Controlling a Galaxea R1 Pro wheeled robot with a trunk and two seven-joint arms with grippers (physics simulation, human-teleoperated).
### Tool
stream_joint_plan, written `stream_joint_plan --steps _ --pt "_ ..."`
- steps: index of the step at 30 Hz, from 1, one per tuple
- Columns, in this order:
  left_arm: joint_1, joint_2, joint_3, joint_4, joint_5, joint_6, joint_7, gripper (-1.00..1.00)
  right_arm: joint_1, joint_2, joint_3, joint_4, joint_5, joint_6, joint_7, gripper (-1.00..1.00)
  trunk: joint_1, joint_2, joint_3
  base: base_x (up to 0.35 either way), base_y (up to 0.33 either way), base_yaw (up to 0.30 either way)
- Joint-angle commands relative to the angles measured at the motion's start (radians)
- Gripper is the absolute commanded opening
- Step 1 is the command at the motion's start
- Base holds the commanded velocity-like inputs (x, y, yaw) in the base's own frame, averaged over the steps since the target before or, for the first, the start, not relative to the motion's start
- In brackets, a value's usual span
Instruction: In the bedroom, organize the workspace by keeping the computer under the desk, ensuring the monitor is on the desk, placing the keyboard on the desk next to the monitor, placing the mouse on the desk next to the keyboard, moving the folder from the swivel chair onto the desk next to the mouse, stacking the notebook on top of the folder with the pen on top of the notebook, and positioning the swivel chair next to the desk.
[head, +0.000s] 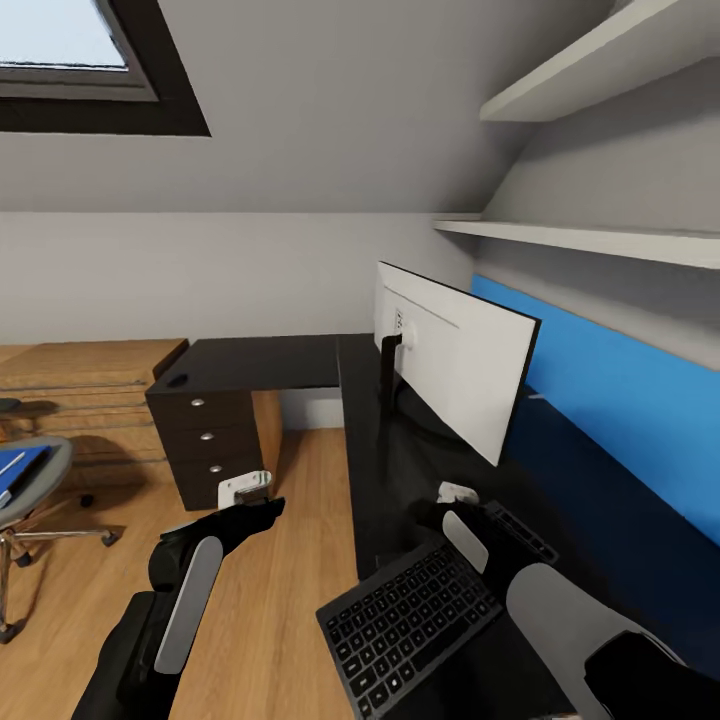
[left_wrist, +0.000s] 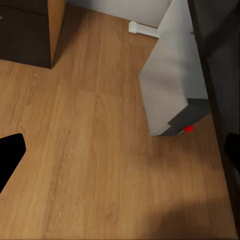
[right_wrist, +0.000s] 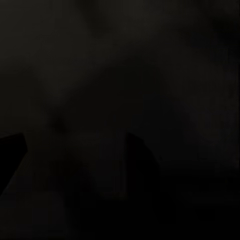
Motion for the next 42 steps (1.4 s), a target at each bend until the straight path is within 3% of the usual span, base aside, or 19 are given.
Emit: stream_joint_plan --steps 1,18,42 --pt "-0.001 0.000 0.000 -0.002 0.011 0.003 0.010 1.00 -0.001 -0.001 0.008 0.004 -0.005 0.006 -0.012 1.00 0.000 -0.001 -0.001 0.000 0.000 -0.269" --pt "-0.001 0.004 0.004 0.013 0.013 0.004 0.008 1.00 -0.001 -0.001 0.008 0.004 -0.005 0.006 -0.012 1.00 0.000 -0.001 -0.001 -0.002 0.000 -0.247" --pt "-0.001 0.003 0.018 0.032 0.015 0.004 0.006 1.00 -0.001 -0.009 0.008 0.004 -0.004 0.008 -0.012 1.00 0.000 -0.001 -0.001 -0.145 0.000 -0.010"
